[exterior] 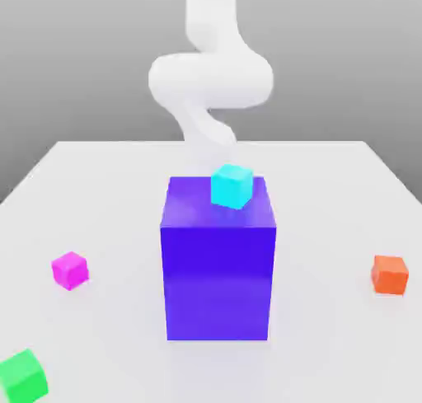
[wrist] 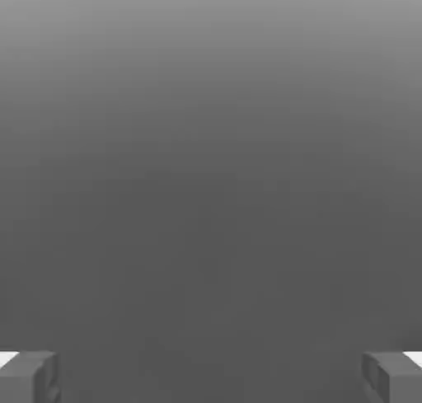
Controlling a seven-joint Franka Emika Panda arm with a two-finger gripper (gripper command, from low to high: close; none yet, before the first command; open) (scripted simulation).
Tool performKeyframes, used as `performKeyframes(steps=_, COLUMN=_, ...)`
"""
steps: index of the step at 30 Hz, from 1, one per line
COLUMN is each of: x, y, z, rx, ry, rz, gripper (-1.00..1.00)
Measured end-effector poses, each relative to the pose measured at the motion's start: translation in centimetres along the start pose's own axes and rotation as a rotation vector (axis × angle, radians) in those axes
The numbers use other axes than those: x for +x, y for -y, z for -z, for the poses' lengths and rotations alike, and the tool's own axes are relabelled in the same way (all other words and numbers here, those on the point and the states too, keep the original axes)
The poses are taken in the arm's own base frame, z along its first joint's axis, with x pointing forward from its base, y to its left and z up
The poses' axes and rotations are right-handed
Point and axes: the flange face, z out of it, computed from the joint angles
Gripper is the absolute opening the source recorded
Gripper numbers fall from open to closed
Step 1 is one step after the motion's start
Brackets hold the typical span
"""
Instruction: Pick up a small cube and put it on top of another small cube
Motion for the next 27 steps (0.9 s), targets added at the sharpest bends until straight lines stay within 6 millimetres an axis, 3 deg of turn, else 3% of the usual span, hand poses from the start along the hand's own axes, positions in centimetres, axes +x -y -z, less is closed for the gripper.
performKeyframes(steps=6, x=3.2, y=-8.1, z=-11.0, rx=-0.2, ry=-0.017, rz=-0.409, gripper=0.0)
performKeyframes(steps=13, x=4.5, y=-21.0, z=-20.1, rx=-0.412, ry=-0.072, rz=-0.889, gripper=0.0)
performKeyframes(steps=20, x=1.9, y=-35.1, z=-25.2, rx=-0.61, ry=-0.162, rz=-1.379, gripper=0.0)
performKeyframes(steps=27, x=-4.2, y=-48.2, z=-26.4, rx=-0.795, ry=-0.288, rz=-1.882, gripper=0.0)
